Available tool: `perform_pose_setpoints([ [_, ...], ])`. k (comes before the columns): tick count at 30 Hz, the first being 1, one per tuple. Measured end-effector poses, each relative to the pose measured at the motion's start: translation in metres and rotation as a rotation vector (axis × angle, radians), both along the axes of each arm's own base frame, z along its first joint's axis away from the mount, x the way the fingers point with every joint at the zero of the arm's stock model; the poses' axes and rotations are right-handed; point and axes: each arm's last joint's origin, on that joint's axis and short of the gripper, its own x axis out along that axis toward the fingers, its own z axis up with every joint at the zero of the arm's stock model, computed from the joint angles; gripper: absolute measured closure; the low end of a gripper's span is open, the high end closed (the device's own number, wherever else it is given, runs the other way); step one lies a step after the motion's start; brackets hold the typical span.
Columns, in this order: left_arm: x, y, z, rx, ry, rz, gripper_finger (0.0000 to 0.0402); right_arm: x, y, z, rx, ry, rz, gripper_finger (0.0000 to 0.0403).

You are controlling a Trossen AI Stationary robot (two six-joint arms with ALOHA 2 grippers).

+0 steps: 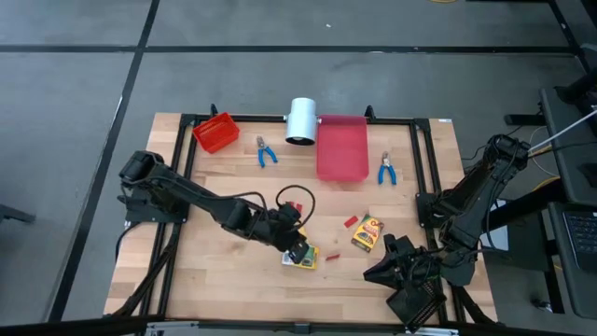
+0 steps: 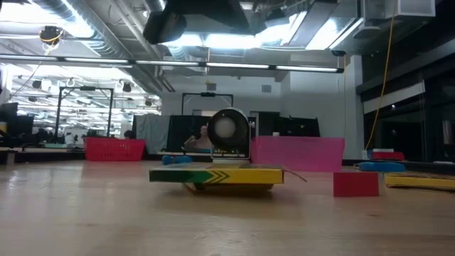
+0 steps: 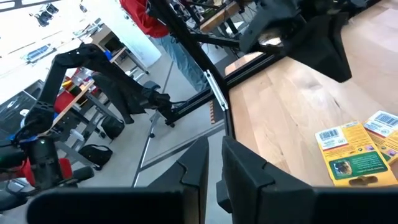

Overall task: Pick & Place School Supplies
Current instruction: Put the yellow crayon box into the red bin

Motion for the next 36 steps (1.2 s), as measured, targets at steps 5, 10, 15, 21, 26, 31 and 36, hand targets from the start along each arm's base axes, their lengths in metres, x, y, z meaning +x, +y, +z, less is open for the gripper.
perform_pose_setpoints([
  [5, -0.004, -0.01, -0.013, 0.066, 0.1, -0.165, 0.0392, 0.001, 0.001, -0.003, -0.011, 0.007, 0.001, 0.0351],
  [10, -0.015, -0.022, -0.032, -0.015, 0.27, -0.12, 0.0343, 0.003, 0.005, -0.009, 0.02, 0.038, 0.011, 0.0351],
  [15, -0.021, -0.041, -0.052, -0.173, 0.179, 0.034, 0.027, 0.005, 0.008, -0.013, 0.057, 0.059, 0.001, 0.0351],
  [21, -0.052, -0.059, -0.098, -0.325, -0.024, 0.312, 0.0205, 0.005, 0.009, -0.014, 0.065, 0.059, 0.0, 0.0351],
  [26, -0.08, -0.068, -0.123, -0.383, -0.185, 0.464, 0.0199, 0.005, 0.01, -0.013, 0.108, 0.076, 0.035, 0.0351],
  [31, -0.087, -0.066, -0.131, -0.392, -0.192, 0.455, 0.0213, 0.004, 0.01, -0.013, 0.125, 0.084, 0.048, 0.0351],
  [36, -0.079, -0.057, -0.131, -0.372, -0.165, 0.428, 0.0217, 0.005, 0.011, -0.012, 0.138, 0.075, 0.049, 0.0351],
])
